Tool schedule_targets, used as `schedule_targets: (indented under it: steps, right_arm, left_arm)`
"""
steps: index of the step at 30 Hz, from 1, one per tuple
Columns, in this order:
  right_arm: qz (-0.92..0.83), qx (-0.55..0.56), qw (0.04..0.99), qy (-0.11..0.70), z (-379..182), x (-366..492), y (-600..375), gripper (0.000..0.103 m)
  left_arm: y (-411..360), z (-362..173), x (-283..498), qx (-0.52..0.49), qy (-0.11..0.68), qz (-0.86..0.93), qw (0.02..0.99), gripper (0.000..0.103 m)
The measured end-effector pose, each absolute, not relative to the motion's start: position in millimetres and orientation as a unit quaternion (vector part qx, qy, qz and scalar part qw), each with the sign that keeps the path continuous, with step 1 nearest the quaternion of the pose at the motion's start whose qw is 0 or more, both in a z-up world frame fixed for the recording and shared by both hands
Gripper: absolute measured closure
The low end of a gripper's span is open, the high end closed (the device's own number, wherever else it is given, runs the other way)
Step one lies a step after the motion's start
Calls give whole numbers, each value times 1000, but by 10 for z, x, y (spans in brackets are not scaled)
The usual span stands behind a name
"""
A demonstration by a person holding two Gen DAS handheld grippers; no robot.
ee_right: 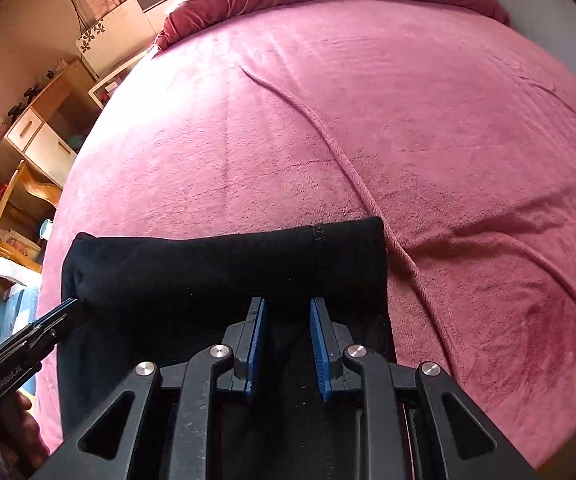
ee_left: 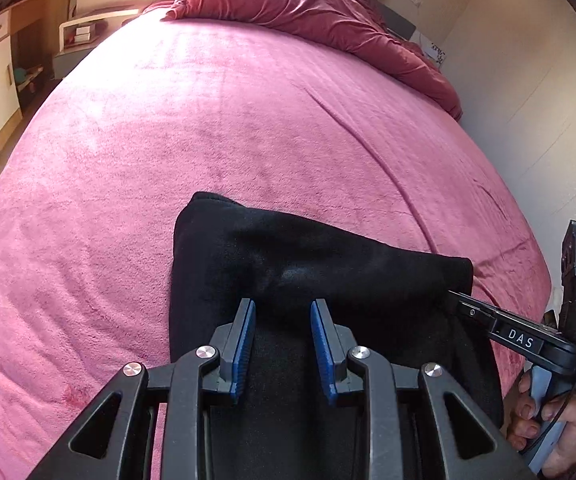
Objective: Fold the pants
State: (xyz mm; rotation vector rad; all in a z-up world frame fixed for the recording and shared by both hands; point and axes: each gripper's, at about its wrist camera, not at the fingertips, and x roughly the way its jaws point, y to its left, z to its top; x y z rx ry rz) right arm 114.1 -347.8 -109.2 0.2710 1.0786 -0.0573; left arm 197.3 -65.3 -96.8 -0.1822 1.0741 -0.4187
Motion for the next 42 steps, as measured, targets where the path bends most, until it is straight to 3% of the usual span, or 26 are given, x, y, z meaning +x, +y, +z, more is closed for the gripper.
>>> schedule_targets:
  steps: [12, 26, 30, 31, 33, 34, 35, 40, 42]
  right_arm:
    - [-31, 92, 894, 436, -1199, 916, -3395, 81]
    - [-18, 117, 892, 435, -1104, 873, -3461, 80]
    - [-9, 130, 885, 447, -1029, 849, -3518, 80]
    - [-7, 137, 883, 448, -1003, 823, -3536, 78]
    - [-5, 152, 881, 449, -953, 751, -3583, 67]
    - [-7, 155, 881, 448, -926, 701, -3606, 51]
    - [-10, 155, 881, 446, -901, 638, -3634, 43]
    - [12, 202, 864, 461, -938, 346, -3877, 40]
    - [24, 221, 853, 473, -1036, 259, -3955, 39]
  left_arm:
    - [-712, -961, 1751, -62, 467, -180, 864, 74]
    - [-423, -842, 1464, -57, 447, -150, 880, 71]
    - [-294, -844, 1405, -68, 452, -151, 877, 61]
    - [-251, -844, 1379, -71, 453, -150, 876, 60]
    - [-145, -855, 1340, -84, 457, -149, 873, 59]
    - [-92, -877, 1334, -94, 463, -154, 868, 57]
    - [-32, -903, 1325, -107, 470, -159, 862, 51]
    - [240, -1060, 1286, -181, 493, -196, 828, 44]
    - [284, -1149, 1287, -207, 502, -215, 812, 29]
